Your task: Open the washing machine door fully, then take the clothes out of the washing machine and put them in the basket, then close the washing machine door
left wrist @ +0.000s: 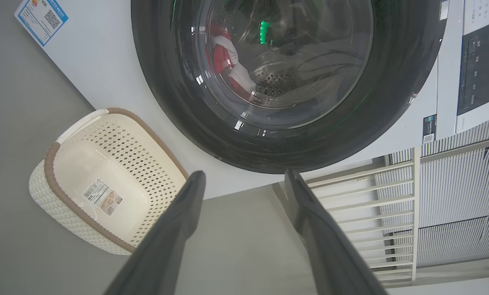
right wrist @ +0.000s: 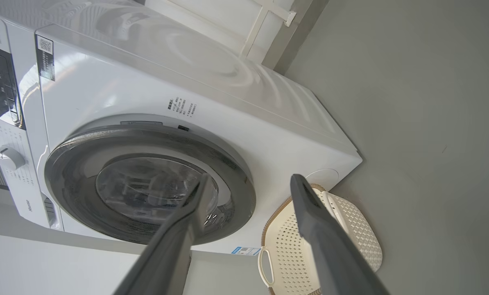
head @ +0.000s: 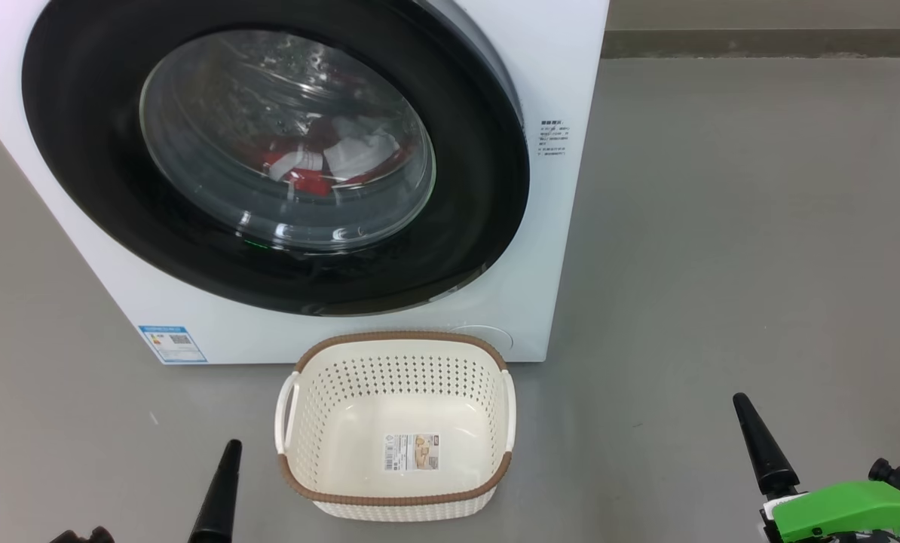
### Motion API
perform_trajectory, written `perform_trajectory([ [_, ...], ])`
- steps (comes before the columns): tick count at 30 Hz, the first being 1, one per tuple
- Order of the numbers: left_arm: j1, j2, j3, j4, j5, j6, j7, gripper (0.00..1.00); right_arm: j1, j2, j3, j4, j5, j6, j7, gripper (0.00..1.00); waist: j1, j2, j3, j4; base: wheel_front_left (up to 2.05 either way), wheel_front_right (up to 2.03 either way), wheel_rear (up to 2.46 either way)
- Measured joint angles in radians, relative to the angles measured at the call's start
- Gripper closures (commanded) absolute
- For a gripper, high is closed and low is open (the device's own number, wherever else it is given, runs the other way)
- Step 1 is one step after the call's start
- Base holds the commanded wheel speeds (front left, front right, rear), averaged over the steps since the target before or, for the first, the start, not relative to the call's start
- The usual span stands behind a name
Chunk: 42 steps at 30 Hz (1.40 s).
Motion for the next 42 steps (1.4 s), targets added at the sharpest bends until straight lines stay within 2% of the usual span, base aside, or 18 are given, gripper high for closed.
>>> perform_trajectory([
  [42, 0.041, 0.031, -0.065, -0.077, 0.509, -0.001, -0.12, 0.0, 0.045, -0.026, 0.053, -0.056, -0.417, 0.0, -0.122, 0.0, -0.0001, 0.0, 0.003, 0.015, 0.0, 0.0, 0.0],
])
